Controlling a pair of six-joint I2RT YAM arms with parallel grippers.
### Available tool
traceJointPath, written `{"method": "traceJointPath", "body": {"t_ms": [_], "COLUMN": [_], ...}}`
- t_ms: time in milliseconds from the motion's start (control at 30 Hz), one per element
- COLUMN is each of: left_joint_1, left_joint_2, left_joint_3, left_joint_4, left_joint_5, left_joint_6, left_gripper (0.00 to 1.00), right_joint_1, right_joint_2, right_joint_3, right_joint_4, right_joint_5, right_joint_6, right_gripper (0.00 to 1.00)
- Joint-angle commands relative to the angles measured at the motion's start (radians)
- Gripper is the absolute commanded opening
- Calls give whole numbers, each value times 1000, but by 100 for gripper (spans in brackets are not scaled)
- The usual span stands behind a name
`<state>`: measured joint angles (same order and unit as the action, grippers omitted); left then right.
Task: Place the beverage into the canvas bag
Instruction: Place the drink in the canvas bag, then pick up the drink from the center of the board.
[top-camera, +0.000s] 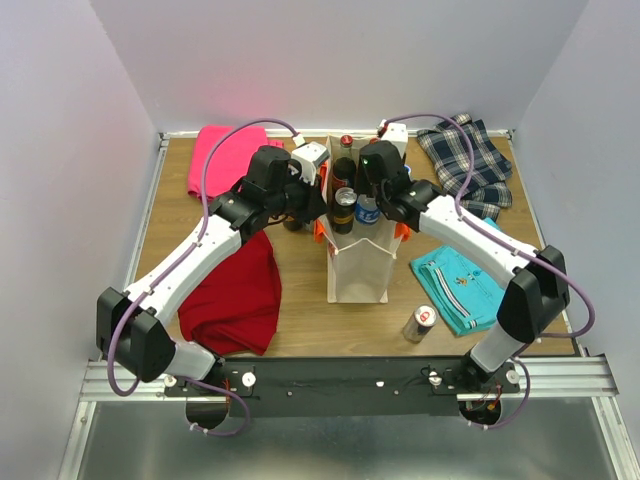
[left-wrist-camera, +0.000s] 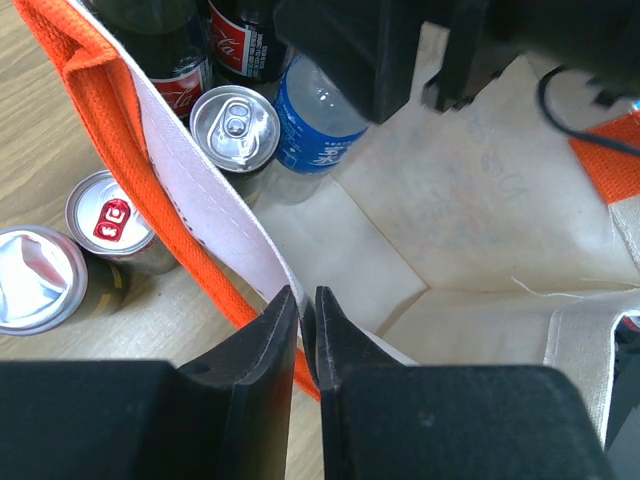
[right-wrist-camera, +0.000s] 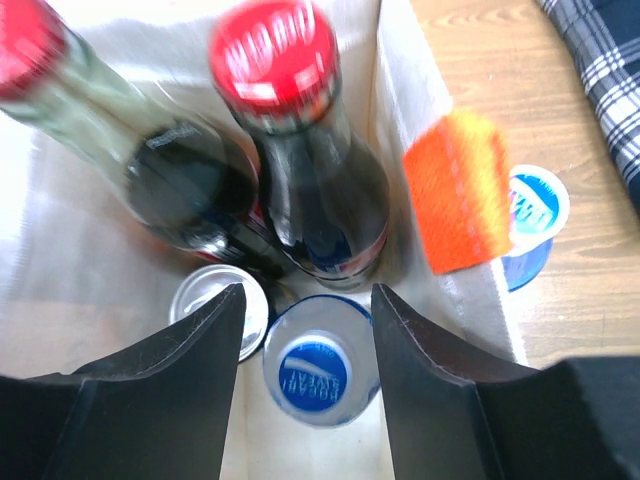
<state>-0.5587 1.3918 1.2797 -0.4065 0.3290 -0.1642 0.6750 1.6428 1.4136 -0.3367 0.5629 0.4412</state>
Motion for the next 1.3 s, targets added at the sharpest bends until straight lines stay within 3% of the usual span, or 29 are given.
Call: {"method": "traceJointPath", "body": {"t_ms": [0,233,267,567,867,1033,1267], "left_joint_1": [-4,-3,-4,-3,-3,-3,-4], "left_joint_2": [-30,-31,-34,-63,-73,-80,-97], "left_joint_3": [3,13,13,27,41,58,61], "left_joint_4": [-20,-25,-25,-17,-11,-9,-8], "left_joint_5": [-24,-73,-90,-90,-65,-76,-91], "left_joint_6": [18,-1,-4,-37,-67,-86,-104], "left_gripper": [22,30,36,50,58,63,65], "right_joint_1": [6,6,6,6,6,6,5], "right_joint_2": [-52,-80,-84,-169,-236,-279,-419], "right_joint_3": [117,229,237,332,407,374,181], "right_joint_4": [-105,-270,-286,-516,-821,-975,-1007], "right_joint_5": [-3,-14,-18,-18,-78,-146,-228], "right_joint_6": [7,33,37,105,180,221,271], "right_gripper": [62,63,63,66,76,76,76]}}
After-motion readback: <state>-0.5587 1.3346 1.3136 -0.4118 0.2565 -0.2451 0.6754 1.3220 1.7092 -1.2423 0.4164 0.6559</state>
